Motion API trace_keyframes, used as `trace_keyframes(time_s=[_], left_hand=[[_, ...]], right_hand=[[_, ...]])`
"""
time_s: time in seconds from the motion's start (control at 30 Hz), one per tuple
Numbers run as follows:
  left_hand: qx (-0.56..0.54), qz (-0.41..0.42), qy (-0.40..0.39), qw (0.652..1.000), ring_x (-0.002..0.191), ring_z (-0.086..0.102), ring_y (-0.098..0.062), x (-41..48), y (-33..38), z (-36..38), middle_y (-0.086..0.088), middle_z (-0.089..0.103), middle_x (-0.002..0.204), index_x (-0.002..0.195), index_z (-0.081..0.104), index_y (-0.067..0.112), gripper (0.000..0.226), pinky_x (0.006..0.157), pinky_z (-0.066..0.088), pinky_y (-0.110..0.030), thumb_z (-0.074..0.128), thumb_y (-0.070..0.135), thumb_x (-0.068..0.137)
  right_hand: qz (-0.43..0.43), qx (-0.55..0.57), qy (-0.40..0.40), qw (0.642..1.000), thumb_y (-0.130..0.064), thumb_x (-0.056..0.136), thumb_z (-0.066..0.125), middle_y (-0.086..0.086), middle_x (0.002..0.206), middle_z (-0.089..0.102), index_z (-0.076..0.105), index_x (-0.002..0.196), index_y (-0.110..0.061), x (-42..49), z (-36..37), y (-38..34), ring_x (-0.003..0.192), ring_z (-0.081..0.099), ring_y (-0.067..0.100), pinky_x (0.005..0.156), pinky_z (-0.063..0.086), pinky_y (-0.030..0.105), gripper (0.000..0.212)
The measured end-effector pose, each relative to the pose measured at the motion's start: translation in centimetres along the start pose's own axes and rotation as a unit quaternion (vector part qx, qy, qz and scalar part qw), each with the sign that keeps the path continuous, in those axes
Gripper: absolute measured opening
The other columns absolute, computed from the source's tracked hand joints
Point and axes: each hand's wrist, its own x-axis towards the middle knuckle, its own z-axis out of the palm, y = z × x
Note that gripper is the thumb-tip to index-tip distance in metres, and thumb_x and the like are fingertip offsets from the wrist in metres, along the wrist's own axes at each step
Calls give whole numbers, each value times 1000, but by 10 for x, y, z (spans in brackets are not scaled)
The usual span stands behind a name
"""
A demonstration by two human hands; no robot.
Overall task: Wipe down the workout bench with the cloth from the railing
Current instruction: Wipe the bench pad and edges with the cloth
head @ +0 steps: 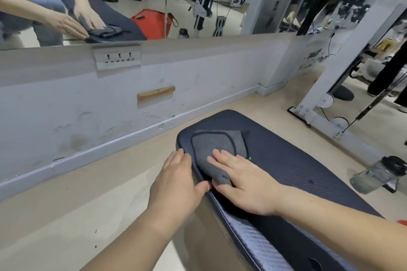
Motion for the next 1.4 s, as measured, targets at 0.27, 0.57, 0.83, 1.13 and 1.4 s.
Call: trace_keyframes(time_s=[0.27, 0.57, 0.83, 1.13, 1.4], left_hand=[[-41, 4, -39, 998, 156, 11, -11, 4, -12, 4, -2, 19, 169, 154, 40, 21, 81, 124, 21, -29, 65, 60, 87], [-11, 6, -54, 998, 157, 13, -16, 1, -7, -3, -1, 19, 169, 155, 37, 21, 83, 123, 19, -28, 61, 63, 88], [47, 36, -82, 995, 158, 4, -21, -14, -1, -6, -1, 2, 171, 161, 17, 17, 87, 127, 12, -32, 57, 54, 94], [101, 120, -122, 980, 158, 3, -21, -28, 37, 10, -1, 12, 171, 155, 32, 17, 55, 127, 11, -35, 43, 33, 103], [110, 84, -114, 984, 150, 27, -32, -32, 45, 3, -14, 42, 147, 121, 53, 11, 31, 123, 23, -35, 52, 26, 93]], right_hand=[[35, 41, -6, 999, -51, 106, 31, -8, 173, 5, 17, 164, -33, 70, -23, 12, 158, -1, 7, 129, 2, 33, 62], [68, 65, 58, 994, -47, 106, 29, 0, 173, 14, 22, 164, -27, 89, -14, -11, 159, 8, 16, 128, 8, 39, 61], [19, 95, -49, 994, -49, 103, 43, -22, 168, 19, 27, 160, -40, -30, -24, 15, 154, 12, -4, 128, 10, 27, 59], [279, 108, 38, 953, -46, 108, 31, 10, 164, 34, 34, 156, -12, -41, -23, 40, 149, 34, 32, 117, 24, 35, 59], [81, 72, -50, 993, -48, 107, 35, -17, 171, 8, 23, 162, -36, -126, 4, -17, 157, 3, 1, 128, 2, 28, 58]])
